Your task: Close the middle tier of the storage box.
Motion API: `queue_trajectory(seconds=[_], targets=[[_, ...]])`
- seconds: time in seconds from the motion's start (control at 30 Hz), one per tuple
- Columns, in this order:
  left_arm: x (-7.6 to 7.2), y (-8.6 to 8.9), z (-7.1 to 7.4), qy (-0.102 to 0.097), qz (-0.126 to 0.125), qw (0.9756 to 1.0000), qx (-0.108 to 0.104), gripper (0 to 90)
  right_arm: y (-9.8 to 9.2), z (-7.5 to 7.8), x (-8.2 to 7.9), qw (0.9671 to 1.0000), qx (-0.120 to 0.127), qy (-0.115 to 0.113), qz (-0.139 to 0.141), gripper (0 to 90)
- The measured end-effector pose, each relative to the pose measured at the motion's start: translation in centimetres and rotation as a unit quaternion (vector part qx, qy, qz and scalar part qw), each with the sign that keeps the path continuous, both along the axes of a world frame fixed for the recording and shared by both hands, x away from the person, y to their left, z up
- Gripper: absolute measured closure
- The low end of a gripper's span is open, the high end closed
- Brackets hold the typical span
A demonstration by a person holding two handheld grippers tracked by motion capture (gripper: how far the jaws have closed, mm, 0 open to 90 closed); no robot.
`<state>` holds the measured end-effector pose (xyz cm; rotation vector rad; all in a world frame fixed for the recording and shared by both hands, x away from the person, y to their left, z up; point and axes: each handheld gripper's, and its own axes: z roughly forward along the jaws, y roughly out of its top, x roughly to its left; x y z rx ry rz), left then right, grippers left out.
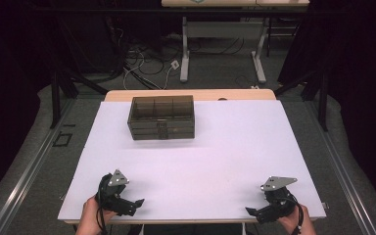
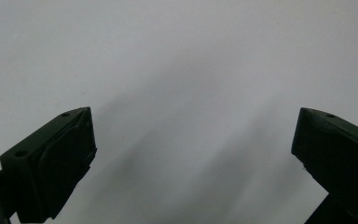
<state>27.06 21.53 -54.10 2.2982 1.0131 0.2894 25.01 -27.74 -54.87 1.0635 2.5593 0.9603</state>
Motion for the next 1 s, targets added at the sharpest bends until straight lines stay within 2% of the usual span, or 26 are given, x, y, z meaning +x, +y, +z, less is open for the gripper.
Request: queue_trajectory(seconds=[0.07, 0.23, 0.3, 0.47, 0.63, 0.87, 1.0], targets=[[-0.05, 0.05, -0.10, 0.005, -0.001, 1.0000, -0.002, 0.0, 0.03, -0.05, -0.02, 1.0000, 0.003, 0.000, -0.004, 2.2], [-0.25, 0.04, -0.25, -0.008, -0.005, 0.9999, 0.008, 0.0, 0.00, -0.07, 0.05, 1.0000, 0.000, -0.001, 0.002, 2.2], [-0.33, 0.00, -0.46, -0.006, -0.005, 1.0000, 0.004, 0.0, 0.02, -0.08, 0.01, 1.0000, 0.002, -0.001, -0.002, 2.2], [-0.41, -0.04, -0.79, -0.002, -0.007, 0.9999, 0.011, 0.0, 0.05, -0.15, 0.00, 1.0000, 0.006, -0.002, -0.001, 2.2], [-0.45, -0.09, -0.89, -0.009, -0.007, 0.9999, 0.010, 0.0, 0.03, -0.05, -0.04, 1.0000, -0.001, 0.003, 0.000, 2.2], [-0.53, -0.08, -0.77, -0.015, -0.012, 0.9998, 0.011, 0.0, 0.10, -0.13, -0.05, 1.0000, 0.002, -0.004, -0.001, 2.2], [-0.49, -0.06, -0.85, -0.014, -0.012, 0.9998, 0.010, 0.0, 0.10, -0.10, -0.06, 1.0000, -0.001, 0.001, -0.001, 2.2]])
